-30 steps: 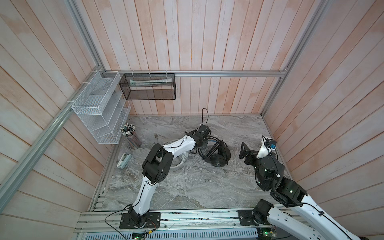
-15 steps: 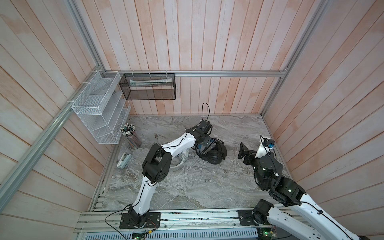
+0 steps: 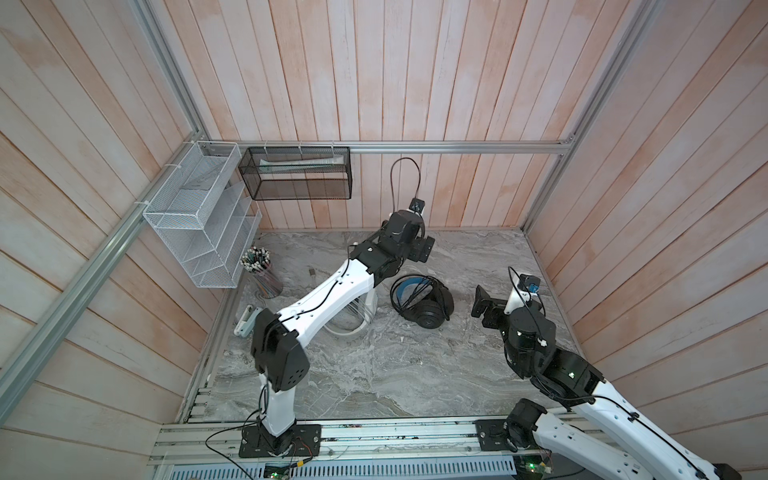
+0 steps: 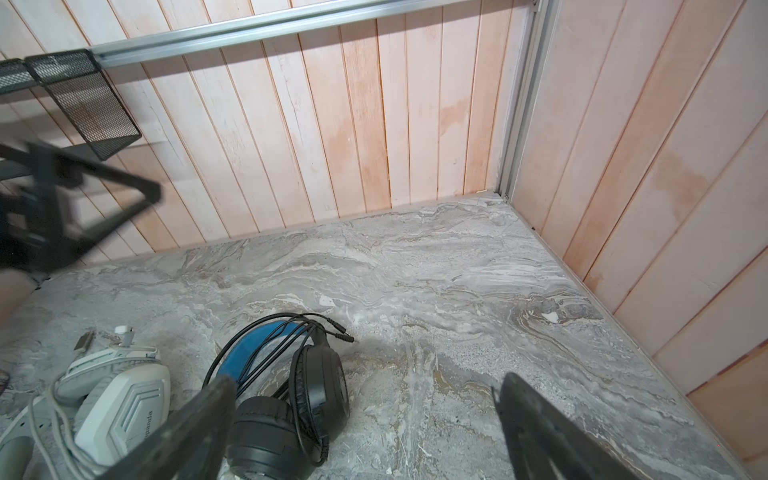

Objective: Wrap the headphones

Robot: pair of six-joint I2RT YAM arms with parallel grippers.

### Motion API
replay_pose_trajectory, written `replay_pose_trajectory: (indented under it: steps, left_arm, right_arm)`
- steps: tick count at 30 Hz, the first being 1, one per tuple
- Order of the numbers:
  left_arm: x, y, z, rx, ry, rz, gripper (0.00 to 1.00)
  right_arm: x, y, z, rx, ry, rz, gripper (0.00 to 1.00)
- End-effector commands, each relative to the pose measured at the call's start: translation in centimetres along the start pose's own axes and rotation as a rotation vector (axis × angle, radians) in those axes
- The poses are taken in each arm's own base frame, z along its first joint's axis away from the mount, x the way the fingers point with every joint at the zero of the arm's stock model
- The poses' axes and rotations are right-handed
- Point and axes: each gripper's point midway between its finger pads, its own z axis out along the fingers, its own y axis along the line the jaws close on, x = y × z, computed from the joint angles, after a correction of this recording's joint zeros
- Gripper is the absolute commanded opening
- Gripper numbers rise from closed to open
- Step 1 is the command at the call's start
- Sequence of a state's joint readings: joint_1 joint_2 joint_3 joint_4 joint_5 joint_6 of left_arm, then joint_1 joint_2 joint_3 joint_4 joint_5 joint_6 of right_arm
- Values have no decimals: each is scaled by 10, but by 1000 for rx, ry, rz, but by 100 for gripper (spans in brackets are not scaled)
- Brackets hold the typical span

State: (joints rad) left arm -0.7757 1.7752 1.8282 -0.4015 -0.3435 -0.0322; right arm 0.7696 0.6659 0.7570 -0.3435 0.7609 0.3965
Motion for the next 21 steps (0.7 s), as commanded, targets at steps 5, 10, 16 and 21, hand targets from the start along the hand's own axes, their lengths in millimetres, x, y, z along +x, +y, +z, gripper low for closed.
replay_pose_trajectory:
  steps: [5,10,16,21]
  left_arm:
    - [-46,85,-121,-166,-497,-106,99]
    - [12,119,-160,-219,-393,-148,99]
    - [103,181,-192,-491,-377,-132,99]
    - [144,197,-215,-561,-527,-225,99]
  right_arm:
    - [-9,-8,-1,49,-20,33,99]
    - [17,-12,11,98,7,10,99]
    - [26,-14,30,133,-73,-22,99]
    - [30,-40,62,282,-90,-27,98]
